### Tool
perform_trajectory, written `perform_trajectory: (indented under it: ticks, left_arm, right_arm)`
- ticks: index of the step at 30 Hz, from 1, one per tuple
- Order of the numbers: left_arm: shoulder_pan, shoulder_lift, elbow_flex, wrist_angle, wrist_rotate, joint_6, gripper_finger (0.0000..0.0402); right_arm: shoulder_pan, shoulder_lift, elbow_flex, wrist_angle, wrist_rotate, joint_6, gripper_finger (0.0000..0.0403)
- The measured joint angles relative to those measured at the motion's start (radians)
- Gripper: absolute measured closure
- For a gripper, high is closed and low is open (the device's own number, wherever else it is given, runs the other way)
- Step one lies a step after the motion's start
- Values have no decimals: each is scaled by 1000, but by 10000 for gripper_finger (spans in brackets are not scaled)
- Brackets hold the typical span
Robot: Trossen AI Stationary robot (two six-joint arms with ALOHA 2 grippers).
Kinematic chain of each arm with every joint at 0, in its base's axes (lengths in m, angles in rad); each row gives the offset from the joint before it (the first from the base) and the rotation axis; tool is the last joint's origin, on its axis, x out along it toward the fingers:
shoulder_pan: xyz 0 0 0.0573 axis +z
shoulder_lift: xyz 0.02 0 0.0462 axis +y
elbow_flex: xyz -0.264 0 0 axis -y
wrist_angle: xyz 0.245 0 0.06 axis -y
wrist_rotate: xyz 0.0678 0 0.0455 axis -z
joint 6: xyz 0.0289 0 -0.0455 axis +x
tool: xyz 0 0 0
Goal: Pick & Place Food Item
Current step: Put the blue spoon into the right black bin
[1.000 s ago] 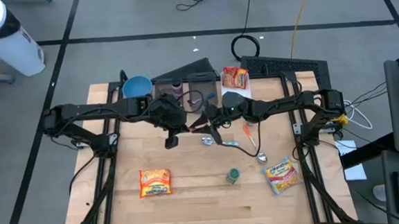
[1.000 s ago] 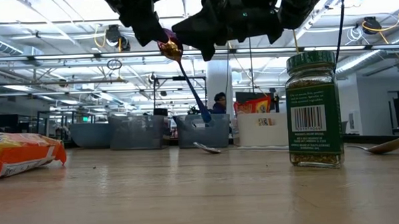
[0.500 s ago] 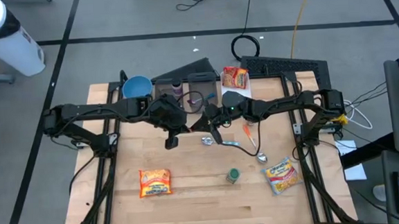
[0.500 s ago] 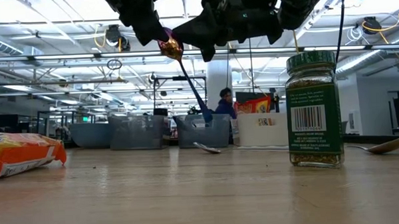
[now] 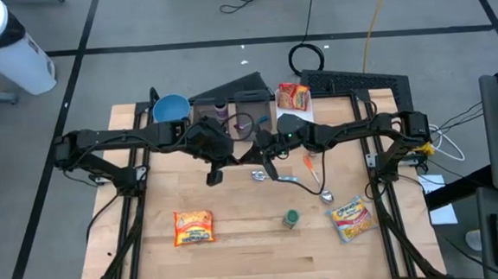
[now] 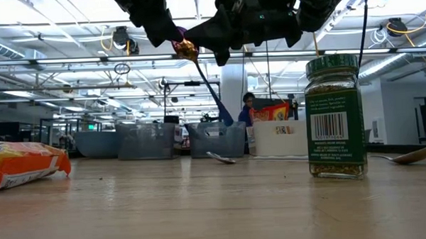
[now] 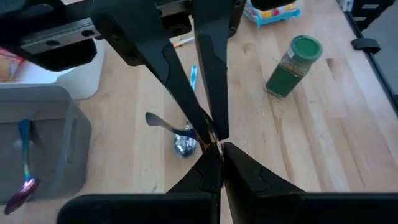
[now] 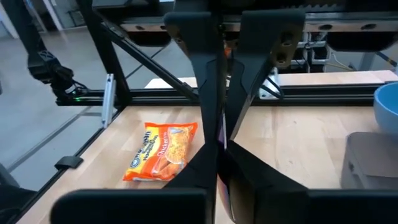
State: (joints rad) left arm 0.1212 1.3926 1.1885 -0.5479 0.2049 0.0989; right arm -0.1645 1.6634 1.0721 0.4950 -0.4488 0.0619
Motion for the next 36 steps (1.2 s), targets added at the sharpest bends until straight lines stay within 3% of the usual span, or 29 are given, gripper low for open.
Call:
perform_trajectory:
  ticks: [12, 29, 36]
  left_arm:
    - [-12, 0, 0, 0, 3, 4, 391]
    - [-8, -3, 0, -4, 56, -26, 212]
    - [27, -68, -1, -33, -4, 3, 171]
  right_arm:
    - [-5, 0, 0, 1, -8, -20, 400]
    - [-6, -4, 0, 2, 3, -32, 403]
    - [-4, -36, -2, -5, 4, -51, 403]
